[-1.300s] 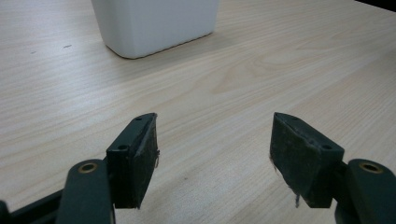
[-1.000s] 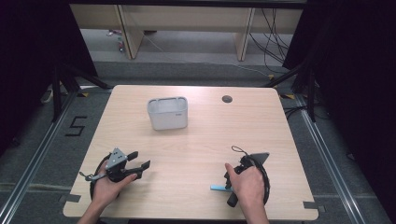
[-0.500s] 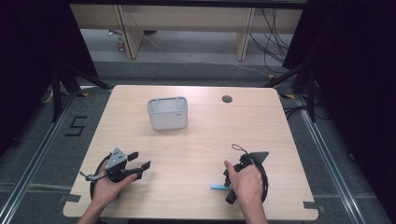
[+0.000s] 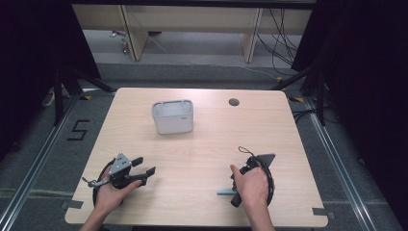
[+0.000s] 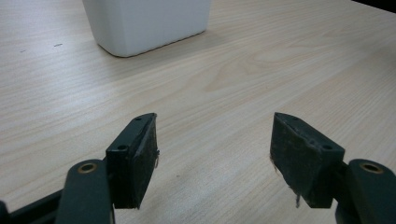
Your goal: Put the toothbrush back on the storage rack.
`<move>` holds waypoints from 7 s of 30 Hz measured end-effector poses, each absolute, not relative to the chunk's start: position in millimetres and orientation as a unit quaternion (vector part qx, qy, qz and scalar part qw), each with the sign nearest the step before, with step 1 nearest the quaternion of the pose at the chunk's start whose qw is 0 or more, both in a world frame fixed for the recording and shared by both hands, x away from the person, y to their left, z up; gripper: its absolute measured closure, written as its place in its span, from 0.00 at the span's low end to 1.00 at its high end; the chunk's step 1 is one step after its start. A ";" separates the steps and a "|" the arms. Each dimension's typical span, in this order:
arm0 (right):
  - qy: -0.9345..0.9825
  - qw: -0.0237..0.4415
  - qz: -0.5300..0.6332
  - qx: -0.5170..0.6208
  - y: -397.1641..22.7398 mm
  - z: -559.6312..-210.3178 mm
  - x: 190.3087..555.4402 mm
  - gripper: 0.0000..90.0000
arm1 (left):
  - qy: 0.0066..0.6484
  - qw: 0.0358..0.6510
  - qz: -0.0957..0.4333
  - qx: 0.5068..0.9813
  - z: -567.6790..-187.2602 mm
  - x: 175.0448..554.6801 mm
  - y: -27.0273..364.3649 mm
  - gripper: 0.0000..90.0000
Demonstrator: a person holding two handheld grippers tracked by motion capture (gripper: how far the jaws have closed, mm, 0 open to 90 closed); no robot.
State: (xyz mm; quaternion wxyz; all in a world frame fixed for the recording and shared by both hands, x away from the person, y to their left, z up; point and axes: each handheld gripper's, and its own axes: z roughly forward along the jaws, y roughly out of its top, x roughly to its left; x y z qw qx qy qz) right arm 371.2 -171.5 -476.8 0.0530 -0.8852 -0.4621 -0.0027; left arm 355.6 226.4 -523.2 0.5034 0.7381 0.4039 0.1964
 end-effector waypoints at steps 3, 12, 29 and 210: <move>-0.468 0.046 0.007 -0.882 -169.3 -475.4 371.7 0.56 | 0.405 0.503 0.197 0.738 -523.1 355.4 226.5 0.35; -0.502 0.026 0.017 -0.865 -168.1 -475.4 369.1 0.70 | 0.404 0.501 0.196 0.740 -522.7 354.6 226.6 0.35; -0.615 0.017 0.024 -0.788 -169.4 -473.2 369.6 0.92 | 0.407 0.499 0.196 0.740 -522.4 354.3 227.1 0.35; -0.655 -0.318 -0.585 -0.357 -185.5 -429.5 317.3 0.59 | 0.323 0.568 0.257 0.712 -425.2 434.3 160.7 0.87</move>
